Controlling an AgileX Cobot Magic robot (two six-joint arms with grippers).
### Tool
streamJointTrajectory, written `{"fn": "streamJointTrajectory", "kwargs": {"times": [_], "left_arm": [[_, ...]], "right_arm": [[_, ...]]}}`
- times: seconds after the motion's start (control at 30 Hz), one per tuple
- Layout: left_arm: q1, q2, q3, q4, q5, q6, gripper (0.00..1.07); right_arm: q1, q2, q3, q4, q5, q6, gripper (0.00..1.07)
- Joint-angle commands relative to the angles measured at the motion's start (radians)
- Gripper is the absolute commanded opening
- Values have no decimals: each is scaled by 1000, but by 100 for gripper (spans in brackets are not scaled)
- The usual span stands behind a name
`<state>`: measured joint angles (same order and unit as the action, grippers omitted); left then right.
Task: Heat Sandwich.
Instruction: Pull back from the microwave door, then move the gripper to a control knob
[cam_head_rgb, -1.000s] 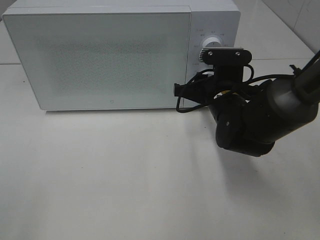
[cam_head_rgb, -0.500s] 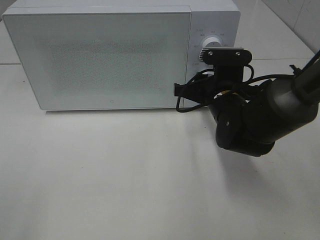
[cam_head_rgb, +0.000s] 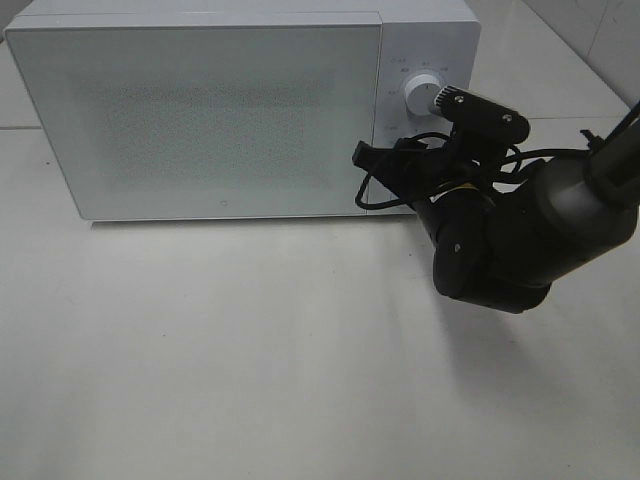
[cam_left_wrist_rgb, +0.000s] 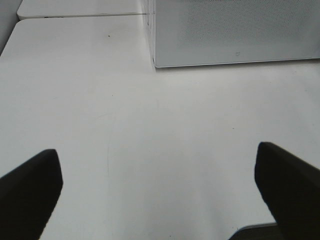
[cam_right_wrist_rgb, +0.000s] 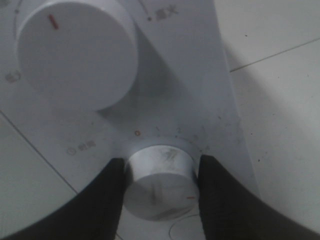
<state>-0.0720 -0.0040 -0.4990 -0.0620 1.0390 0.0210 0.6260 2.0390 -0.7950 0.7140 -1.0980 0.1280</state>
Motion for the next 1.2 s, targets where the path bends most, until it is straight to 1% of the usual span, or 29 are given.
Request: {"fn": "streamJointTrajectory", "kwargs": {"times": [0.03, 0.07, 0.1, 0.13, 0.27, 0.3, 0.4, 0.43, 0.47, 0.57, 0.67, 0.73, 0.77, 0.83, 0.9, 1.03, 1.2], "left_arm": [[3, -28, 3, -9, -2, -8, 101], [3, -28, 3, -9, -2, -8, 101], [3, -28, 3, -9, -2, -8, 101], [3, -28, 3, -9, -2, -8, 101], [3, -28, 3, -9, -2, -8, 101], [3, -28, 3, -9, -2, -8, 101], [3, -28, 3, -9, -2, -8, 101], [3, -28, 3, -9, -2, -8, 101], [3, -28, 3, -9, -2, -8, 101], [3, -28, 3, -9, -2, -8, 101], [3, -28, 3, -9, -2, -8, 101], [3, -28, 3, -9, -2, -8, 101], [3, -28, 3, -9, -2, -8, 101], [3, -28, 3, -9, -2, -8, 101], [3, -28, 3, -9, -2, -8, 101], [3, -28, 3, -9, -2, -8, 101], [3, -28, 3, -9, -2, -8, 101]], "right_arm": [[2, 2, -10, -77, 5, 158, 8], [2, 2, -10, -78, 5, 189, 8], [2, 2, -10, -78, 6, 269, 8], [2, 2, -10, -78, 6, 269, 8], [2, 2, -10, -82, 6, 443, 8], [2, 2, -10, -82, 6, 443, 8], [2, 2, -10, -82, 6, 549, 8], [2, 2, -10, -82, 5, 627, 8], [2, 2, -10, -82, 5, 627, 8], [2, 2, -10, -82, 0, 751, 8], [2, 2, -10, -82, -4, 801, 8], [2, 2, -10, -82, -17, 899, 8], [2, 2, -10, -82, -17, 899, 8], [2, 2, -10, -81, -30, 995, 9], [2, 2, -10, -81, -37, 1021, 9], [2, 2, -10, -73, -52, 1159, 9], [2, 2, -10, -72, -68, 1245, 9]]}}
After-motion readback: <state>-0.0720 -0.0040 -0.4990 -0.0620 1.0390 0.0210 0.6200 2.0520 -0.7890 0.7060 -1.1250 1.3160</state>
